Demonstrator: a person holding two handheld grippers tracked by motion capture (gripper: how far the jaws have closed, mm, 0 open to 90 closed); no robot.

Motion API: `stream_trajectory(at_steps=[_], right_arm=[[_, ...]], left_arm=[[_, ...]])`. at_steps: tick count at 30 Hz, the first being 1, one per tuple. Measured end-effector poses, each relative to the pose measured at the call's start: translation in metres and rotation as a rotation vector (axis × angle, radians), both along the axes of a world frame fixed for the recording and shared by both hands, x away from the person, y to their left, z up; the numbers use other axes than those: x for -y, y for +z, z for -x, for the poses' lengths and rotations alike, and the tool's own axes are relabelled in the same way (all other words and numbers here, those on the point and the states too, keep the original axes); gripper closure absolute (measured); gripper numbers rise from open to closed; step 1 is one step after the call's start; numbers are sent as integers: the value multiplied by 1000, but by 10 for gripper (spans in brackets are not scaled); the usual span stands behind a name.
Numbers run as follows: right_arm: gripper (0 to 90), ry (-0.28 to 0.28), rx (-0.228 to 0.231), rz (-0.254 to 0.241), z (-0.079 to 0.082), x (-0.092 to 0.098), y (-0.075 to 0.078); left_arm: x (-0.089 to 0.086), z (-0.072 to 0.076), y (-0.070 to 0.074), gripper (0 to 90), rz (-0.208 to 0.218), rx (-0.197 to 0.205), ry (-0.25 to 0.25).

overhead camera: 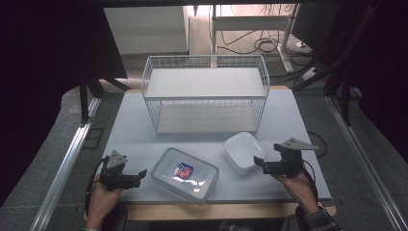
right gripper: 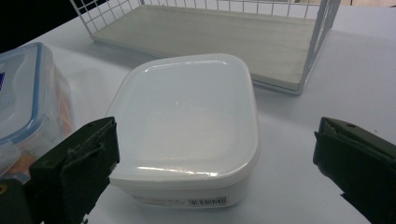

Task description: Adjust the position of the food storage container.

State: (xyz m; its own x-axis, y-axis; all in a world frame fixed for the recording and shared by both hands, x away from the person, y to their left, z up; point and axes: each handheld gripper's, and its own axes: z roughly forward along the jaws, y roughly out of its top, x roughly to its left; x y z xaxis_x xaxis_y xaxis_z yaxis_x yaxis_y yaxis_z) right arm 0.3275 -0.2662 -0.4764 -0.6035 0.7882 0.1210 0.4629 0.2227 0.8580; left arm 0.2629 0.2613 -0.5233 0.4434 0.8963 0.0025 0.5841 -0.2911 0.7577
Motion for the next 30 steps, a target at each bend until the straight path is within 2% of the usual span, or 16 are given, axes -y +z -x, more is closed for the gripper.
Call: stream_trajectory(at_steps=[2, 3, 5, 6, 7, 9, 15, 19, 21, 22, 23, 25, 26, 27, 28, 30], right_arm=[[5, 3, -2, -7, 0, 0, 0], [6, 27, -20, -6, -1, -1, 0], [12, 36, -36, 24, -1, -3, -2], [17, 36, -39, 36, -1, -4, -3], [19, 42, -49, 58, -2, -5, -4], [40, 42, -57, 76, -2, -6, -4], [131, 46, -45, 109, 0, -7, 0], [304, 83, -56, 110, 1, -9, 2], [427, 108, -39, 128, 2, -10, 5], [427, 108, -39, 128, 2, -10, 5], [509, 129, -45, 102, 3, -11, 9], [545, 139, -42, 99, 3, -12, 10], [633, 159, -32, 107, 5, -15, 15], [633, 159, -32, 107, 5, -15, 15], [713, 177, -39, 100, 6, -19, 17], [789, 191, -50, 93, 7, -24, 18]], left_arm=[[1, -1, -1, 58, -9, -18, 15], [5, -2, -2, 66, -25, -57, 37], [7, -3, -3, 62, -22, -71, 25], [7, -3, -3, 62, -22, -71, 25], [8, -2, -4, 61, -27, -56, 6], [9, -2, -5, 53, -39, -34, 4], [5, -3, -7, 63, -30, -47, 28], [3, 0, -4, 52, -16, -11, 15], [6, 0, -2, 53, -31, -28, 5], [6, 0, -2, 53, -31, -28, 5], [9, 0, -4, 52, -57, -43, -1], [11, -1, -5, 51, -63, -46, -7], [11, -1, -5, 49, -68, -48, -6], [11, -1, -5, 49, -68, -48, -6], [11, -1, -4, 49, -72, -39, 2], [10, 0, -3, 51, -67, -32, 8]])
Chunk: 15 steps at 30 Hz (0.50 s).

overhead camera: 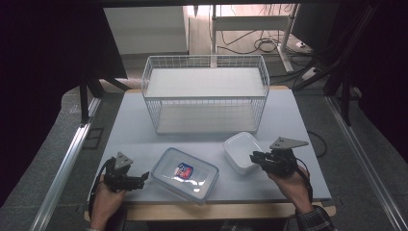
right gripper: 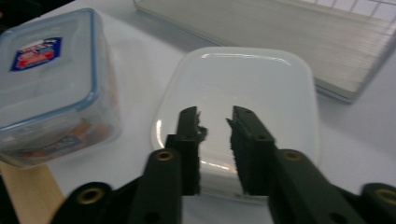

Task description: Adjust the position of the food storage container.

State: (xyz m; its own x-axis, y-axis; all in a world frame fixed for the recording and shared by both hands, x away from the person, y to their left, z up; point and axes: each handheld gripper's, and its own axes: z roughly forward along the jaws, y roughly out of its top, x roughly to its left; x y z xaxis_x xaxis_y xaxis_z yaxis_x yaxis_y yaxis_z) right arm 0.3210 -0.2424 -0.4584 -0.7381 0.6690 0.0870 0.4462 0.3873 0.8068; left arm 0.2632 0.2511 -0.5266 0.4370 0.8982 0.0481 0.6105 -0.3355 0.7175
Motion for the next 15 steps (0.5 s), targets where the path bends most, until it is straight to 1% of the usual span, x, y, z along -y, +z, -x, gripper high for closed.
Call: stream_trajectory(at_steps=[1, 2, 3, 7, 9, 11, 13, 15], right_arm=[[831, 2, 3, 10, 0, -3, 0], [831, 2, 3, 10, 0, -3, 0], [895, 6, 23, 31, 1, -11, 0], [897, 22, 28, 34, 2, -22, 0], [896, 47, 21, 24, 3, -29, -1], [891, 76, 23, 22, 5, -38, -2], [872, 98, 26, 44, 6, -47, -4], [873, 128, 16, 66, 7, -56, -8]], left_arm=[[-2, 1, 2, 53, 6, 7, 4], [-2, 1, 2, 54, 6, 7, 4], [-2, 1, 1, 55, 12, 3, 5], [0, 0, 0, 55, -12, -4, -5], [1, 0, 0, 55, -10, -4, -10], [2, 0, 0, 55, -18, -9, -16], [2, 0, -1, 57, -24, -18, -18], [3, 0, -1, 58, -23, -19, -19]])
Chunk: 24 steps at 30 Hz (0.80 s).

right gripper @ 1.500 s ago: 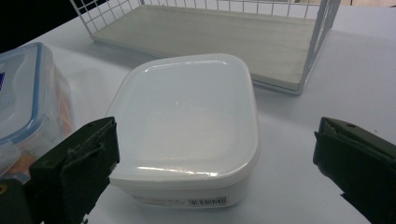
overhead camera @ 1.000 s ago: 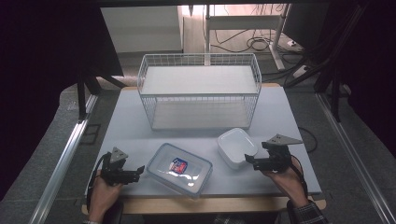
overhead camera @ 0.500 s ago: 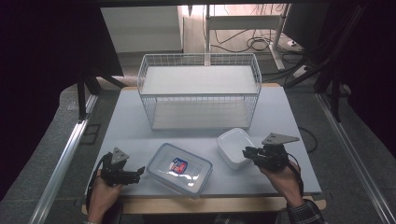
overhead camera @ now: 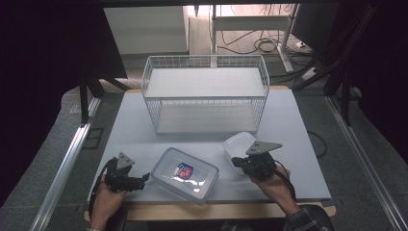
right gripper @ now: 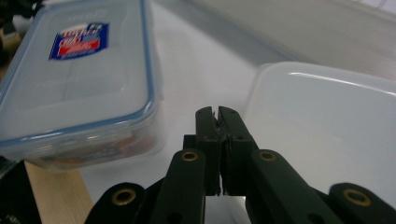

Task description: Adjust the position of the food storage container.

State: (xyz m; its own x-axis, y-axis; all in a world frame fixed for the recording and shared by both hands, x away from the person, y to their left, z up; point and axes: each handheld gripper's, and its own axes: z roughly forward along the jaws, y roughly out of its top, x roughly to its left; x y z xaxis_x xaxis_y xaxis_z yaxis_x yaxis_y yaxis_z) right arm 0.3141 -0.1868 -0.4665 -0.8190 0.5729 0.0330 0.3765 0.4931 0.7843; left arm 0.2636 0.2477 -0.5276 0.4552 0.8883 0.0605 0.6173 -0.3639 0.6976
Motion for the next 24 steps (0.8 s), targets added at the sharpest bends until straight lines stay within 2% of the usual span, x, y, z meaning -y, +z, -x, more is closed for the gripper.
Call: stream_trajectory(at_steps=[2, 4, 9, 10, 13, 17, 18, 21, 22, 23, 24], right_arm=[[876, 10, 3, 13, 0, -3, -1], [890, 36, 9, 71, 1, -12, -9], [893, 18, -5, 105, -3, -11, -16], [893, 21, -17, 95, -4, -8, -16], [893, 20, -4, 112, -4, -1, -15], [894, -5, -11, 115, -4, 9, -14], [894, -20, -10, 118, -5, 18, -14], [894, -41, -10, 118, -6, 28, -13], [895, -51, -21, 111, -6, 33, -12], [895, -51, -21, 111, -6, 33, -12], [895, -70, -27, 113, -7, 42, -12]], left_arm=[[0, 0, 0, 58, -6, -1, -4], [1, 0, 1, 58, -8, 2, -4], [1, 0, 0, 58, -5, -2, -4], [1, 0, 0, 58, -7, -3, -5], [2, 0, -1, 58, -14, -11, -12], [3, -1, -2, 58, -23, -15, -18], [3, 0, -2, 58, -23, -14, -17], [3, 0, -1, 57, -16, -15, -11], [2, 0, -1, 56, 5, -17, -8], [2, 0, -1, 55, 5, -17, -8], [2, 0, 0, 54, 7, -14, -5]])
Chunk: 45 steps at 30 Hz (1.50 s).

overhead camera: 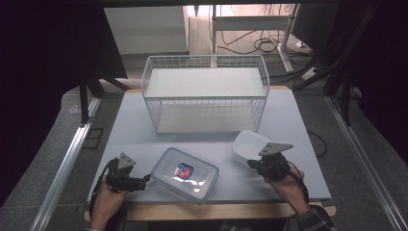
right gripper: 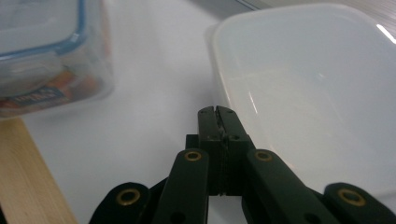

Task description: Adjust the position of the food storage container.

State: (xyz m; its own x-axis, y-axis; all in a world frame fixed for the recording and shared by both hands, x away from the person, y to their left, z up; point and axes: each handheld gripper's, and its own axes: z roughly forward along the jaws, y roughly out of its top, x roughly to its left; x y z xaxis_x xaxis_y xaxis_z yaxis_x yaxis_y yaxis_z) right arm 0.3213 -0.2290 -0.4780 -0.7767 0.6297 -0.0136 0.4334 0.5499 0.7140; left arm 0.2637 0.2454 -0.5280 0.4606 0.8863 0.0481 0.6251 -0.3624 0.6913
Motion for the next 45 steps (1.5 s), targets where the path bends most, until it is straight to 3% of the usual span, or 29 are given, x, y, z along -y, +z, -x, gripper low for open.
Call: stream_trajectory(at_steps=[9, 10, 12, 14, 16, 19, 20, 25, 26, 30, 37, 45], right_arm=[[895, -110, -25, 19, -9, 32, 4], [894, -118, -30, -17, -8, 35, 8], [893, -114, -34, -35, -8, 34, 10], [879, -73, -16, -78, -10, 21, 19], [866, -49, -10, -76, -15, 10, 21], [860, -26, -13, -58, -23, -3, 22], [860, -18, -9, -39, -34, -16, 21], [855, -21, -2, -14, -56, -39, 19], [854, -26, -6, 4, -67, -49, 16], [854, -45, -23, 44, -82, -58, 9], [880, -65, -21, 56, -81, -50, 9], [887, -107, -31, 52, -71, -20, 10]], left_arm=[[1, 0, -1, 53, -1, 0, -4], [1, 0, 0, 54, 2, 4, -5], [1, -1, 0, 53, 10, 7, -3], [0, -2, 0, 53, 29, 6, 7], [-1, -2, 0, 53, 32, 7, 13], [-1, -2, 0, 54, 33, 6, 13], [-1, -2, -1, 54, 29, 4, 11], [0, -2, -1, 55, 18, 3, 7], [0, -2, -1, 56, 15, 3, 5], [0, -2, -1, 60, 12, 6, 6], [1, -2, -1, 61, 8, 5, 0], [2, -1, -1, 62, -1, 4, -4]])
